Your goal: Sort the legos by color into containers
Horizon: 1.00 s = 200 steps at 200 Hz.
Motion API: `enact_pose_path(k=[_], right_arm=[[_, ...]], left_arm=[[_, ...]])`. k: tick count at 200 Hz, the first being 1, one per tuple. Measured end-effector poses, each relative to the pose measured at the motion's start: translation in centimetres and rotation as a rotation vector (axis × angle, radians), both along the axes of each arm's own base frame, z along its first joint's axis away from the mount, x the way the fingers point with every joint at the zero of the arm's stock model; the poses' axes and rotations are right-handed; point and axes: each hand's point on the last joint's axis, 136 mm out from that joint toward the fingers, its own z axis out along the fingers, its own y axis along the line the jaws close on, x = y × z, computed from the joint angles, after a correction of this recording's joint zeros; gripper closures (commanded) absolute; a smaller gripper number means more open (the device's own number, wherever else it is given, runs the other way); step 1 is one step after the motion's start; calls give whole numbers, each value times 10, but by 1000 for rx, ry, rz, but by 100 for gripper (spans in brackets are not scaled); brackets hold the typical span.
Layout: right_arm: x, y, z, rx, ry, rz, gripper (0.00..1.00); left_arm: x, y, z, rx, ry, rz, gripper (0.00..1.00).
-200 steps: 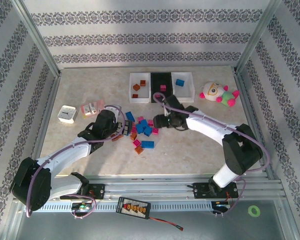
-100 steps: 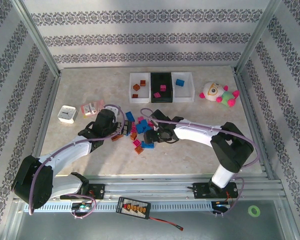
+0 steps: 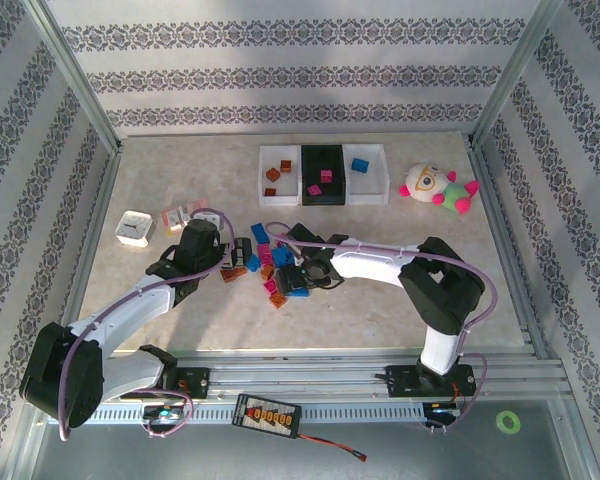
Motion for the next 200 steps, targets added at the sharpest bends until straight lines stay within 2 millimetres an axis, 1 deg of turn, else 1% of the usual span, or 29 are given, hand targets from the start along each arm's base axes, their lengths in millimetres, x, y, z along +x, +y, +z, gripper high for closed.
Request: enact_pose_path(k=[15,36,44,56,72,85,108,137,145,154,170,179,192,200], right_arm=[[-3,-15,1,-18,-3,-37,27],[-5,-45,6,-57,-19,-107,27],[-6,-54,10,-64,-30,-128,25],[-5,-64,18,-71,-50,-153,20],[-4,-65,28,-66,-80,-163,12],[-5,-65,30,-76,-93,-170,7],[-9,-62,25,-123,-91,-159,6],[-11,-56,10,-187,-60,-154,5],[-10,-55,6,-200,-50,-160,6],[-9,-55,2,-211,-40,-167,9],[-11,-57,-6,-234,-22,-175,18],[-12,-59,-10,-245,-12,-180,25],[-13,-60,-11,-253,-5,-184,33],[-14,-61,-11,-254,-1,-192,37]], left_arm=[[-1,-1,-1,-3,2,-5,1],[-2,-3,-2,-11,7,-16,1],[-2,-4,-2,-12,8,-19,1],[-2,-5,-2,-13,8,-25,1],[-2,-6,-2,-14,8,-33,1],[-2,-7,-4,-13,14,-40,1],[-3,-8,-6,-12,19,-47,1],[-3,-8,-6,-10,19,-51,1],[-3,-8,-6,-8,18,-52,1],[-3,-8,-6,-8,18,-53,1],[-3,-8,-6,-7,18,-53,1],[-3,-8,-6,-6,17,-54,1],[-3,-8,-6,-5,17,-55,1],[-3,-8,-6,-5,17,-56,1]])
